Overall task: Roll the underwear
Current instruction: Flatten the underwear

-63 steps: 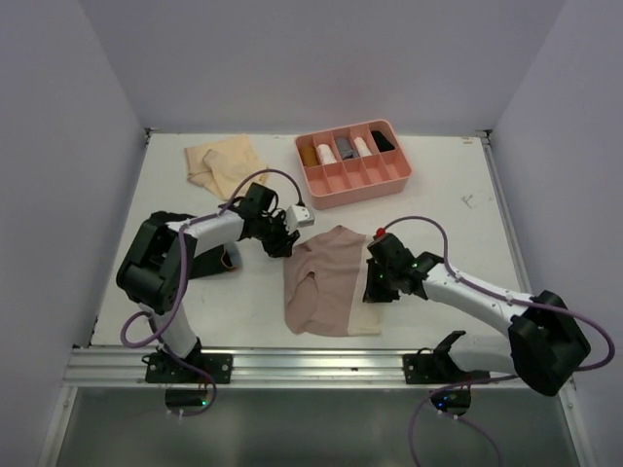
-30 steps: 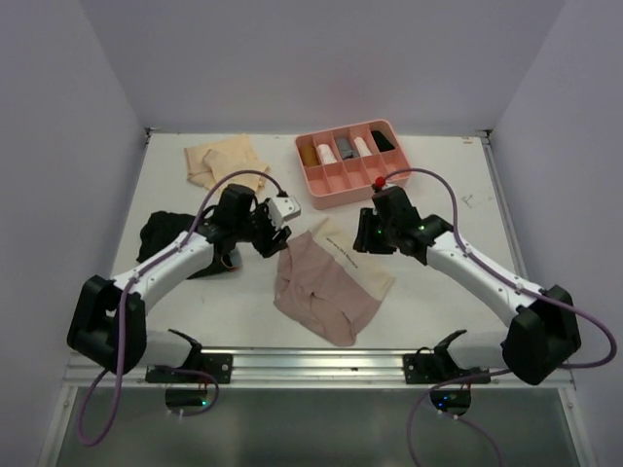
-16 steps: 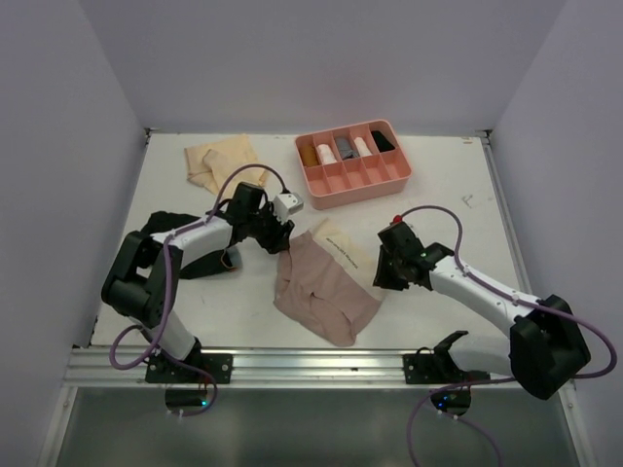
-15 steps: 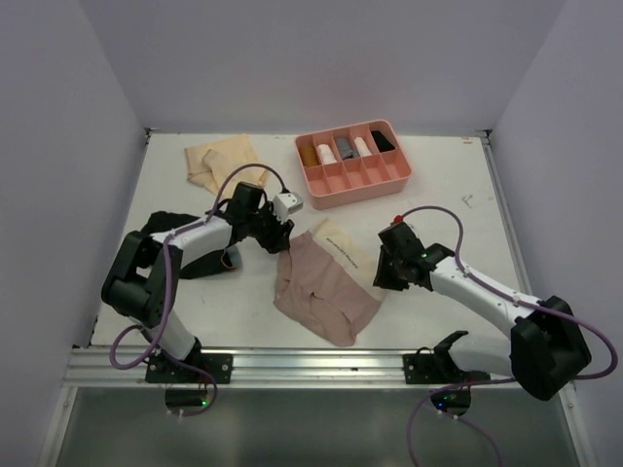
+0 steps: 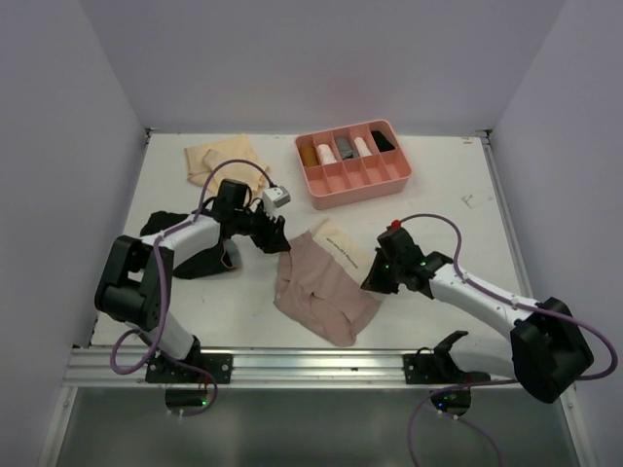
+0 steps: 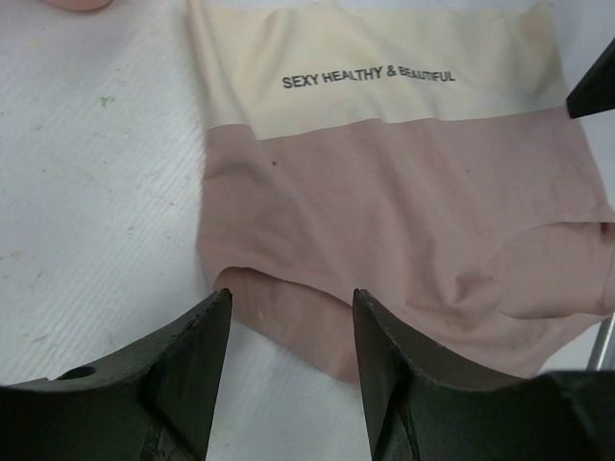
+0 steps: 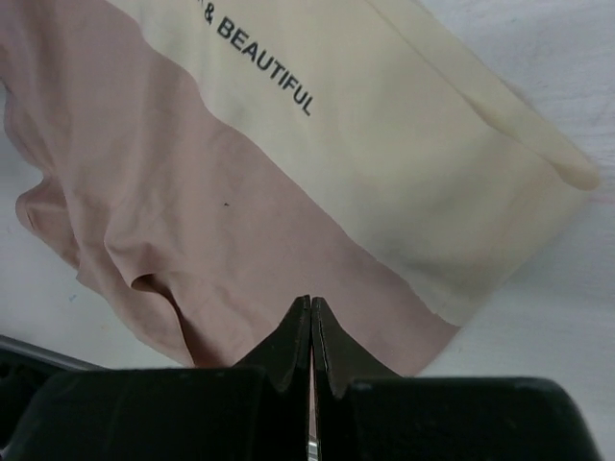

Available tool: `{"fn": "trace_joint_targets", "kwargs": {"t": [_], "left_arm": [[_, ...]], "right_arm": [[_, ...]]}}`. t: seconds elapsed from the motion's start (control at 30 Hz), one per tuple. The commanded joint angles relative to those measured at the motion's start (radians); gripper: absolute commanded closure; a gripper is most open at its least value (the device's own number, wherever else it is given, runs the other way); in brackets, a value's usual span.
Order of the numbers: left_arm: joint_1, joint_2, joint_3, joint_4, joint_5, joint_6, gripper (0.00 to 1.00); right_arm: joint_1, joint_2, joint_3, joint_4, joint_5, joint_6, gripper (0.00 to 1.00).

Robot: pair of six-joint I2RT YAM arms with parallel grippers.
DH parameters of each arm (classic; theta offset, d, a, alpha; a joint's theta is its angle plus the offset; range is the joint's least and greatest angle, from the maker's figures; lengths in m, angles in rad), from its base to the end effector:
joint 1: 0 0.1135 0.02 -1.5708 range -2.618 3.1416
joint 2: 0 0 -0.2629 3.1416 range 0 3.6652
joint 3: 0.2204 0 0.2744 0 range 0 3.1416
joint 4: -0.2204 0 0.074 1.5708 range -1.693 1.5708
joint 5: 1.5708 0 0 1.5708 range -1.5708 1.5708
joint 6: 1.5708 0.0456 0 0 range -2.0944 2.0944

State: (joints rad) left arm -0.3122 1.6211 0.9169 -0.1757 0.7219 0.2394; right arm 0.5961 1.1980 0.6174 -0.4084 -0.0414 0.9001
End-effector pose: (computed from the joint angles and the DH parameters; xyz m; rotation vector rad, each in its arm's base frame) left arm 0.3192 -0.1347 0.1650 0.9397 2.1571 -0.9101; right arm 0.2031 0.1401 0.1617 0.3897 2.6537 0.5869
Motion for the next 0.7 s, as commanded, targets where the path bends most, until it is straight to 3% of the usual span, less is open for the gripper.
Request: {"fn": "trace_joint_targets", "kwargs": {"t": [0.0,0.37,0.67], "left_arm": [[0.001,0.002,-0.019,0.011,0.135,-0.037,0.42],[0.001,0.157,-0.032,0.102,0.143,-0.138,0.39],[0.033,0.183,-0.053,0.128,0.007,-0.201,0.36]], "right_arm": [[0.042,0.017,-0.004,0.062,-0.031,0.045,0.99],[0.068,0.149,-0.033,0.046,-0.017,-0.029,0.93],[0.068,0.114,-0.045,-0.081,0.026,-0.101,0.92]]}}
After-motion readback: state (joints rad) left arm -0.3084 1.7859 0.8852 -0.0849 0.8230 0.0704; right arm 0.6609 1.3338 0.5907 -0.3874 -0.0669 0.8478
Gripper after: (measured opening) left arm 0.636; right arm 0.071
